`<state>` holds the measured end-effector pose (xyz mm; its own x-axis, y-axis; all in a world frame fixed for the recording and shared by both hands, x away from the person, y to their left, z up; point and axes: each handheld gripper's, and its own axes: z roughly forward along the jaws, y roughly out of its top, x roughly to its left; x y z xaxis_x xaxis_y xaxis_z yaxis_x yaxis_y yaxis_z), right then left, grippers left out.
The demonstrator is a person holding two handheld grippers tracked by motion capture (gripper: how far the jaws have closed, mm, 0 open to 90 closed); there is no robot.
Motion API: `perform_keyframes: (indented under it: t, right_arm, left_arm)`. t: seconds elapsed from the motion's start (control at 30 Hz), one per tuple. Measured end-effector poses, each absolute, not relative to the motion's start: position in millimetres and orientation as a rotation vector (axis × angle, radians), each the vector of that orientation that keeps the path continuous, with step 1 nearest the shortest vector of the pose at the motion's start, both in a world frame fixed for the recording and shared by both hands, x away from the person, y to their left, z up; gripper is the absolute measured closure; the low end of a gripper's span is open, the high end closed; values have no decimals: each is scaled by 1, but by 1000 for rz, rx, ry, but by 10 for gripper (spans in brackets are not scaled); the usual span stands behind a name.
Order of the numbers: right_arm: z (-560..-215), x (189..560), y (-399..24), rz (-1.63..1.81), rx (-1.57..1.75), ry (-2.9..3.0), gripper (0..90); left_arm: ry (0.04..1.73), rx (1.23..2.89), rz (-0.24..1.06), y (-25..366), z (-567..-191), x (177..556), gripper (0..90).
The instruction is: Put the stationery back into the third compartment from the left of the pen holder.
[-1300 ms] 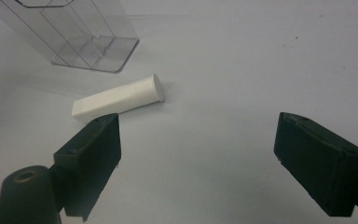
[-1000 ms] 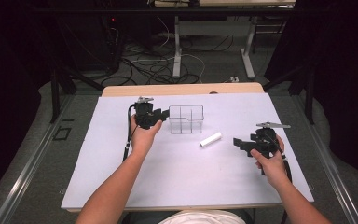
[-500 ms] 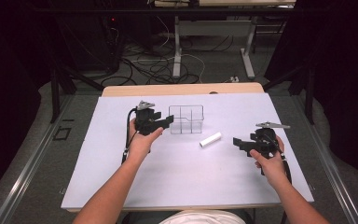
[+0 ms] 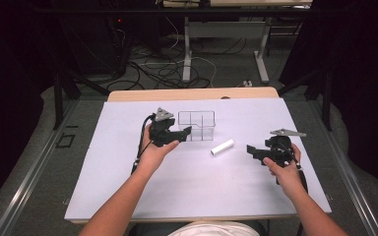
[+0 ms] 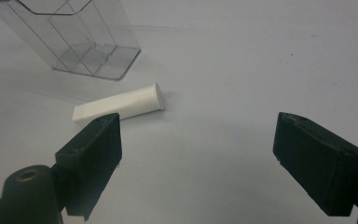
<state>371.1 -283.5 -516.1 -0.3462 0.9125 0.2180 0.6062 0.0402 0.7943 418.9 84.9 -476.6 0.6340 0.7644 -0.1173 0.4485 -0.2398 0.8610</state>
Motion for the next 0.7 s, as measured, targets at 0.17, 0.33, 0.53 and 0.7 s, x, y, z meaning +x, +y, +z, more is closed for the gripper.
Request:
perform_keyframes:
  t: [0.17,0.33,0.53,0.7]
  right_arm:
    - [-516,370,-285,1218,1541,1979,149]
    - [-516,371,-286,1216,1537,1973,149]
    - [-516,371,-285,1217,1529,1982,149]
    - [-516,371,-286,1222,1525,1984,150]
  left_arm:
    - [903,1931,389,70,-480,417,191]
    - [859,1952,359,58,-482,415,171]
    - [821,2014,363,43,-488,414,171]
    - [788,2057,362,32,-494,413,191]
